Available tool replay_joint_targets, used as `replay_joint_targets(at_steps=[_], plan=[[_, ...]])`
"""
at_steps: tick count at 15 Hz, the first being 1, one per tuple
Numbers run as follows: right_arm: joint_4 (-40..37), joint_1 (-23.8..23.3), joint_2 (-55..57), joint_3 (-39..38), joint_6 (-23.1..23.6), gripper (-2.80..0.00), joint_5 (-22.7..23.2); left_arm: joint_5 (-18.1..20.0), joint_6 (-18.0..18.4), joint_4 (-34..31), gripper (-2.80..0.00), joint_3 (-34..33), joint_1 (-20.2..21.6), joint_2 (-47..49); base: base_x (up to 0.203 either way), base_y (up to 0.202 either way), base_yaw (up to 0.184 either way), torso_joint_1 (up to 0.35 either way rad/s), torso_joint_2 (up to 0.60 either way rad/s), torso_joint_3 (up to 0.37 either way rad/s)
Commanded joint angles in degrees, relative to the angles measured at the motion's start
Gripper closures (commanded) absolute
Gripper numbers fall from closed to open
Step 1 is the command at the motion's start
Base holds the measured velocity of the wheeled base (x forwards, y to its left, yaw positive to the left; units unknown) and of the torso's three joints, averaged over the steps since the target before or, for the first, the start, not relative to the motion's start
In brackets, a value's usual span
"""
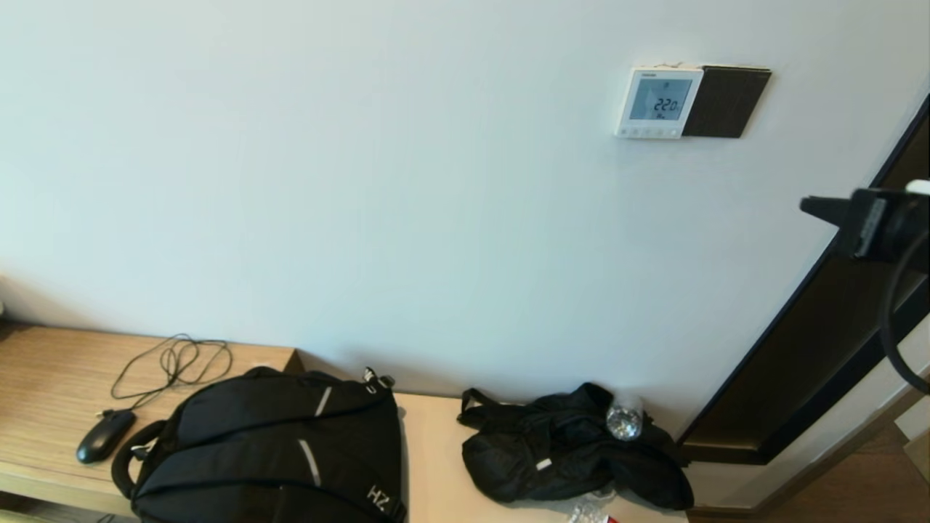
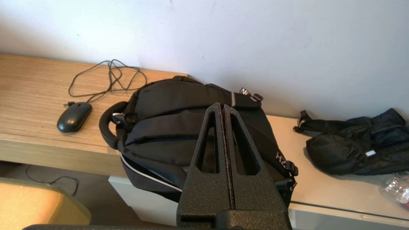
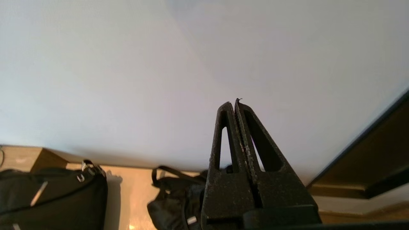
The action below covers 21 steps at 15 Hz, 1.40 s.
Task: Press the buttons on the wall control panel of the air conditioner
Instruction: Turn off the central air conditioner
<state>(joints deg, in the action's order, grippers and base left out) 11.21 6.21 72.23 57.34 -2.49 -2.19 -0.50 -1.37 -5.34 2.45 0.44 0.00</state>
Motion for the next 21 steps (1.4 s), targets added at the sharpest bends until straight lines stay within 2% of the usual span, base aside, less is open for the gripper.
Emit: replay_joint_targets(at_steps=[1, 6, 21], plan=[[0.49, 3.22, 12.87, 9.28, -0.73, 0.00, -1.96, -0.03, -0.03, -0.02, 0.00, 0.01, 0.00, 0.00, 0.000, 0.000, 0.000, 0.000, 0.00, 0.000], [0.83, 8.26, 17.00, 13.56, -0.87, 0.00, -3.66, -0.03, -0.03, -0.02, 0.00, 0.01, 0.00, 0.00, 0.000, 0.000, 0.000, 0.000, 0.00, 0.000], [0.99, 8.73, 20.23, 15.25, -0.76, 0.00, -3.77, -0.03, -0.03, -0.02, 0.00, 0.01, 0.00, 0.00, 0.000, 0.000, 0.000, 0.000, 0.00, 0.000]])
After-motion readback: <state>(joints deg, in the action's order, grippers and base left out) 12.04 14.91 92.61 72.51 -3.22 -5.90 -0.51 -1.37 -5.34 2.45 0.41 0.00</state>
